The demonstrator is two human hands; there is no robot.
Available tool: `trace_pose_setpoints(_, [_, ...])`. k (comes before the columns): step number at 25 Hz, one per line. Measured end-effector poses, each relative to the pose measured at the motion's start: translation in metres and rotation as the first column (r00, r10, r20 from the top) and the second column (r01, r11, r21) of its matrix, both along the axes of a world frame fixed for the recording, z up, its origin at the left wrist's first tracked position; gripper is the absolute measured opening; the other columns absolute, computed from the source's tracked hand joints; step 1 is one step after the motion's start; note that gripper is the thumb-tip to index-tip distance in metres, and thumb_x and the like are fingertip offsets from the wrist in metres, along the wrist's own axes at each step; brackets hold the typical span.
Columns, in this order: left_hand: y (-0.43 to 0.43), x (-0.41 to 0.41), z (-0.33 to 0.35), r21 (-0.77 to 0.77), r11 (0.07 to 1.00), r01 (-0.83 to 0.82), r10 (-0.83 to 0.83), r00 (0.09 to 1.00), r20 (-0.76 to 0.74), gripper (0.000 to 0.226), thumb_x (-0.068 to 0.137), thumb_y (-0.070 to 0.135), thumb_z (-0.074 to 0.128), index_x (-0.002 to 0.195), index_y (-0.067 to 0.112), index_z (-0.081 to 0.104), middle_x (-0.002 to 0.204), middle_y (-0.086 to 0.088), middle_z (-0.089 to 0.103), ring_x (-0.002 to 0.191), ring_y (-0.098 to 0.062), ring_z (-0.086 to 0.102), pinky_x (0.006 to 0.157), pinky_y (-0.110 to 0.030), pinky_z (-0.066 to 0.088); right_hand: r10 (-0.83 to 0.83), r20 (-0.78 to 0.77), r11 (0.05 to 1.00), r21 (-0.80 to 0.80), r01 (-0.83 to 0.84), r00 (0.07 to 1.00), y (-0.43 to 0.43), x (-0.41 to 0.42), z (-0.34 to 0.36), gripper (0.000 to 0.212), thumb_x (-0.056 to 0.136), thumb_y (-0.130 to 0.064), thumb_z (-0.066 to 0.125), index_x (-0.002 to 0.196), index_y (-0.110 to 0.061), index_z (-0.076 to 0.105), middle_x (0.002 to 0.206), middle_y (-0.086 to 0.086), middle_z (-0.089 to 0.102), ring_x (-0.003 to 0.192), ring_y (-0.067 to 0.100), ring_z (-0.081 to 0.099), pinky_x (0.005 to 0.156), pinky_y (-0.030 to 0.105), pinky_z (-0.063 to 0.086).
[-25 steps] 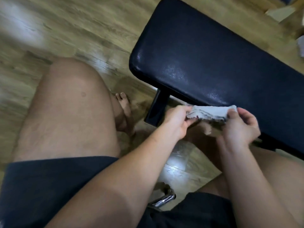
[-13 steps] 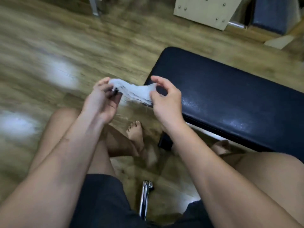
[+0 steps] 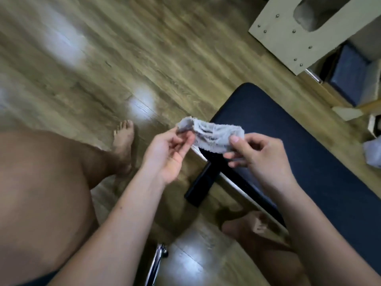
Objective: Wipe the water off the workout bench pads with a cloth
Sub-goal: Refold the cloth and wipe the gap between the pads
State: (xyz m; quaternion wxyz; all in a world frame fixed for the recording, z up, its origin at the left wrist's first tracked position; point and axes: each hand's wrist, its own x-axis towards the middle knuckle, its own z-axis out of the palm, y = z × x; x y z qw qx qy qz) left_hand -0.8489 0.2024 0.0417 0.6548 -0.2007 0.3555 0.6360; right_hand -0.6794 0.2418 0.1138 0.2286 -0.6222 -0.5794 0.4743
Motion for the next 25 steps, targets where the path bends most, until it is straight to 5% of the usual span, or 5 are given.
trace_pose_setpoints(4, [0.062, 0.001, -0.025, -0.155, 0.973, 0.174, -0.229, 0.839, -0.495, 0.015, 0.082, 0.003, 0.071, 0.096, 0.000, 0.067, 0.077, -0.009, 0.072, 0.072, -0.022, 0.069, 0.072, -0.030, 0.061, 0.064, 0.301, 0.997, 0.019, -0.073, 0.951, 0.062, -0.037, -0.018, 0.040, 0.091, -0.035, 0.064, 0.064, -0.007, 0.052, 0.048, -0.001, 0.058, 0.045, 0.021, 0.064, 0.041, 0.024, 0.039])
trace_pose_setpoints(8, [0.074, 0.031, -0.024, -0.455, 0.807, 0.377, -0.512, 0.062, -0.857, 0.026, 0.091, 0.028, 0.058, 0.114, 0.020, 0.067, 0.107, -0.004, 0.072, 0.102, -0.026, 0.062, 0.089, -0.033, 0.048, 0.069, 0.351, 0.996, -0.080, -0.043, 0.934, 0.079, -0.028, -0.038, 0.020, 0.091, -0.026, 0.064, 0.077, -0.012, 0.062, 0.057, 0.007, 0.068, 0.043, 0.017, 0.057, 0.038, 0.023, 0.037])
trace_pose_setpoints(10, [0.082, 0.042, -0.014, -0.440, 0.788, 0.430, -0.428, -0.130, -0.894, 0.026, 0.097, 0.027, 0.048, 0.110, 0.015, 0.066, 0.107, -0.009, 0.071, 0.099, -0.033, 0.058, 0.083, -0.036, 0.044, 0.066, 0.307, 0.994, -0.105, -0.036, 0.949, 0.086, -0.020, -0.039, 0.017, 0.092, -0.023, 0.063, 0.084, -0.008, 0.063, 0.058, 0.009, 0.067, 0.044, 0.018, 0.055, 0.038, 0.025, 0.037])
trace_pose_setpoints(15, [0.175, 0.043, -0.025, -0.451, 0.650, 0.612, -0.455, -0.163, -0.875, 0.029, 0.095, 0.033, 0.050, 0.096, 0.012, 0.069, 0.099, -0.017, 0.066, 0.090, -0.034, 0.056, 0.068, -0.030, 0.033, -0.100, 0.318, 0.994, -0.013, 0.110, 0.943, 0.152, -0.011, -0.042, 0.017, 0.094, -0.018, 0.061, 0.079, -0.010, 0.062, 0.057, 0.006, 0.062, 0.037, 0.008, 0.050, 0.034, 0.019, 0.033])
trace_pose_setpoints(25, [0.075, 0.038, -0.014, -0.474, 0.767, 0.432, -0.434, -0.194, -0.880, 0.040, 0.096, 0.041, 0.053, 0.132, 0.025, 0.060, 0.121, -0.002, 0.069, 0.117, -0.026, 0.055, 0.097, -0.027, 0.035, -0.047, 0.193, 0.995, -0.073, 0.062, 0.980, 0.082, -0.004, -0.046, 0.014, 0.091, -0.020, 0.064, 0.084, -0.010, 0.058, 0.058, 0.009, 0.068, 0.040, 0.013, 0.053, 0.034, 0.022, 0.036])
